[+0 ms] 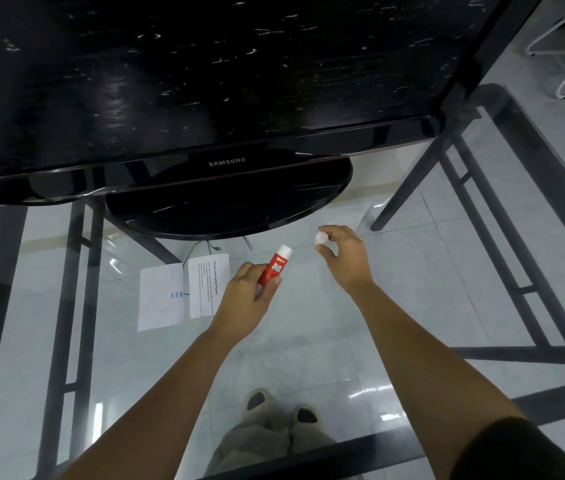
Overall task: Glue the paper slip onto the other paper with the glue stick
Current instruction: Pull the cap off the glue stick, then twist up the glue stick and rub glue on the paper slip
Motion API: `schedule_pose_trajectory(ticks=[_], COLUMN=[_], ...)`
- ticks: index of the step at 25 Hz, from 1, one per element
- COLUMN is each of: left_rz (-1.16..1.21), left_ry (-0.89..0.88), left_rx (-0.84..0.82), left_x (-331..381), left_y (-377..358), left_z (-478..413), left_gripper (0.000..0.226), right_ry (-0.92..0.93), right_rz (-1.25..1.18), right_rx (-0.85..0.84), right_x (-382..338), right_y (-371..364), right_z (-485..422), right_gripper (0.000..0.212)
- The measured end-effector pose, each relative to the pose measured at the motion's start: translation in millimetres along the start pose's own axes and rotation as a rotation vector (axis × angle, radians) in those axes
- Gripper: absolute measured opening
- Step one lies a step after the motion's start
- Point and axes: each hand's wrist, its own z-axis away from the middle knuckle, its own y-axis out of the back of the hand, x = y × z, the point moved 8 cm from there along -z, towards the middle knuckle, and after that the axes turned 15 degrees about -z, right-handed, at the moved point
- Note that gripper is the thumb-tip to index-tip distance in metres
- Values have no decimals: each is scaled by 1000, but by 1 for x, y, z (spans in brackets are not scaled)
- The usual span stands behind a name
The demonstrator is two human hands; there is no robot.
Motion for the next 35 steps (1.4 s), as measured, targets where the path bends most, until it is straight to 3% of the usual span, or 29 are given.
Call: schedule_pose_trajectory(ticks=[4,8,10,15,18,23,28,35], left_rz=[14,139,252,321,331,438,815,799], left_ry=[-14,26,30,-76,-121,-121,7,-16], left_rx=[12,79,142,238,265,249,142,214], left_x=[5,16,24,54,69,76,64,72], left_y=[6,35,56,93,108,112,91,102], left_z=[0,-4,-3,2,4,12,20,23], left_gripper=[36,43,34,23,23,18,26,27], right_ry=[-41,35,99,22,12,8,39,-18], right_rz=[-32,-38,-86,-321,-436,-565,-623,-704], right_rx=[0,67,81,-144,-178,-183,-155,-138], right_x=[-3,-38,-66,-119,-142,-156,-160,-160], right_y=[8,32,40,29,30,36,35,29], right_z=[1,6,13,34,37,41,49,60], right_gripper=[55,40,31,25,24,24,21,29])
